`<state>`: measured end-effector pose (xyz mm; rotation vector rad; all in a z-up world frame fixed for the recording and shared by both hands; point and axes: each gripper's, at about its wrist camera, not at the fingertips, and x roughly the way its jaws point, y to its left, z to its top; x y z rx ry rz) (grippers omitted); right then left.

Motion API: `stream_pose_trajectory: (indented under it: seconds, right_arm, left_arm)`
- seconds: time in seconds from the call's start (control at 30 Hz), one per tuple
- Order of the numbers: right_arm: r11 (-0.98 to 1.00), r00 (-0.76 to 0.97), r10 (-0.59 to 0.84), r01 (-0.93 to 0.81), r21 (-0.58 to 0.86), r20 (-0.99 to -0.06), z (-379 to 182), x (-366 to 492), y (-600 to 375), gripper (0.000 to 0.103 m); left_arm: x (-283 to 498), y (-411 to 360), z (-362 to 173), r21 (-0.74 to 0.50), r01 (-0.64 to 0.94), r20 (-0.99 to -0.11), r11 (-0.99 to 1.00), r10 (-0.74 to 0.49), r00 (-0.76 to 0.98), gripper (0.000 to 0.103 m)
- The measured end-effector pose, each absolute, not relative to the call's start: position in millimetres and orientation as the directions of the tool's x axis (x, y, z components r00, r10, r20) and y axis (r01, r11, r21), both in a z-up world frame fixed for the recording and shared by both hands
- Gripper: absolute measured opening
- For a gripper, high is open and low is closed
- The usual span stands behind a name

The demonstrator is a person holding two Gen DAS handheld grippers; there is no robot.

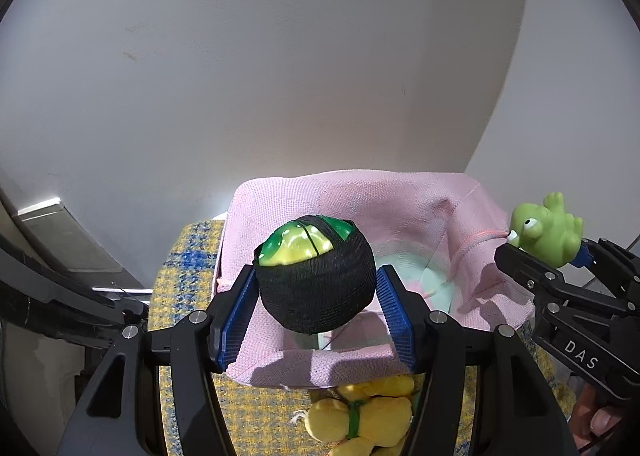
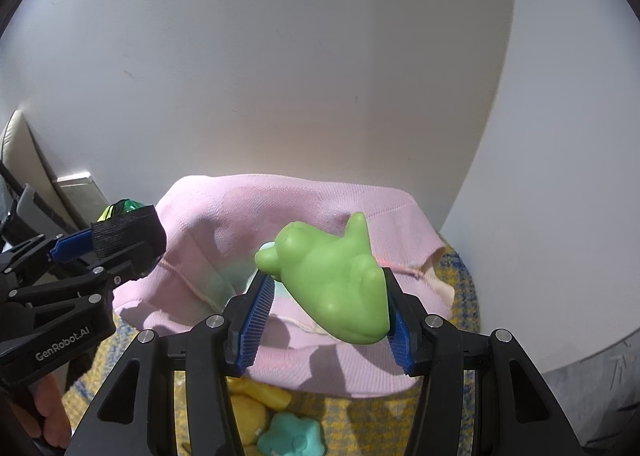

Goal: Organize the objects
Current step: 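Open both grippers to drop the ball and frog into the crate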

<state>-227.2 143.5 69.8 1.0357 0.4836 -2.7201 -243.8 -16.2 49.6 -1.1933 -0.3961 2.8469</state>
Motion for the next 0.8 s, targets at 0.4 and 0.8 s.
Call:
stream_pose_trajectory:
  seconds: [0.4, 0.8]
  right_arm:
    - [-0.929, -0.780, -0.037, 0.258, -0.266, -0.625, 80.8, -216.5, 147.7, 0.090]
    - [-0.932, -0.785, -0.052, 0.260, -0.252, -0.618, 90.0, -194.1, 151.1, 0.090]
  left_arm:
    - [-233.5, -25.4, 53.7, -0.216, 0.155, -0.699, -0.964, 0.042, -0.714, 0.094]
    - [-201.2, -30.5, 63.8, -0.225, 0.180, -0.691, -0.958, 0.027, -0.722, 0.094]
